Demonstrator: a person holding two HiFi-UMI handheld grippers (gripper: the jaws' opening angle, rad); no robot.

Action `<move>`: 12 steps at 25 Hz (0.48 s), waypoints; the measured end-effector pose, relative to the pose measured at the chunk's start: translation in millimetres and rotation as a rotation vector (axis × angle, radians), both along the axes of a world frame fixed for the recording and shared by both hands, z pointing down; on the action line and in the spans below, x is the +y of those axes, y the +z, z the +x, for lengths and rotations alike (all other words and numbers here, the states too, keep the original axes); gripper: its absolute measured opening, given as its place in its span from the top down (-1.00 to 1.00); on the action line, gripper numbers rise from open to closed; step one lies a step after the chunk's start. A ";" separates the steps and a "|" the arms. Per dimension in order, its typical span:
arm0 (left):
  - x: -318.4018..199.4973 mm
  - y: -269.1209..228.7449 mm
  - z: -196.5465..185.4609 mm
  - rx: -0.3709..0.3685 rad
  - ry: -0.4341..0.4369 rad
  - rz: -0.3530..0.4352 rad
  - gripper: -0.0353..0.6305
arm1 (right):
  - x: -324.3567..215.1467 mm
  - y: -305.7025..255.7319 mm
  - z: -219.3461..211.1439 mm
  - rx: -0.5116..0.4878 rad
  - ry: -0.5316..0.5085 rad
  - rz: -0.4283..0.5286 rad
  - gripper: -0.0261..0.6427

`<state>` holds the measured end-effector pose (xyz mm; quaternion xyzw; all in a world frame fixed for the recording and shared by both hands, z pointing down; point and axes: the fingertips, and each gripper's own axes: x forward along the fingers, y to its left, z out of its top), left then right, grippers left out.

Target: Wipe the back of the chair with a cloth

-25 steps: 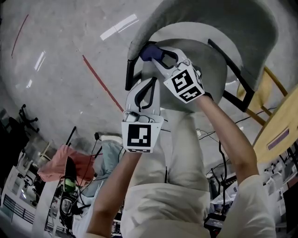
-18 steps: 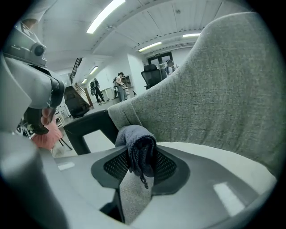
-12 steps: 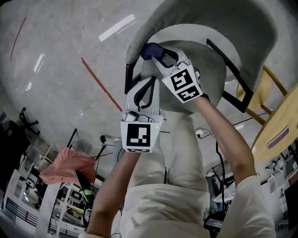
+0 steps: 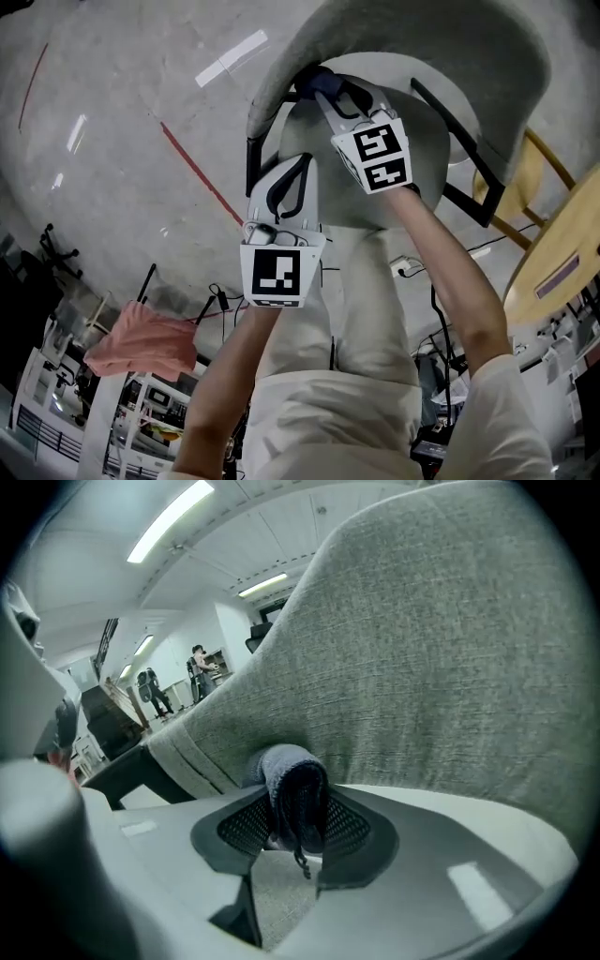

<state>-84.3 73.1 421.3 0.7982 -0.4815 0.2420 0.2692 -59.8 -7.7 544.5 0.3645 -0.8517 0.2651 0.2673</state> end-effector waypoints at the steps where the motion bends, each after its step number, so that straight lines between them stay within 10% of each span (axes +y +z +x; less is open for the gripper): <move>1: -0.8 0.3 0.7 -0.001 0.001 -0.001 0.89 | -3.8 -0.5 5.3 -0.005 0.028 -0.004 0.48; 12: -8.4 -2.1 14.8 0.002 0.033 0.003 0.89 | -29.3 -4.7 58.6 0.018 0.219 0.000 0.47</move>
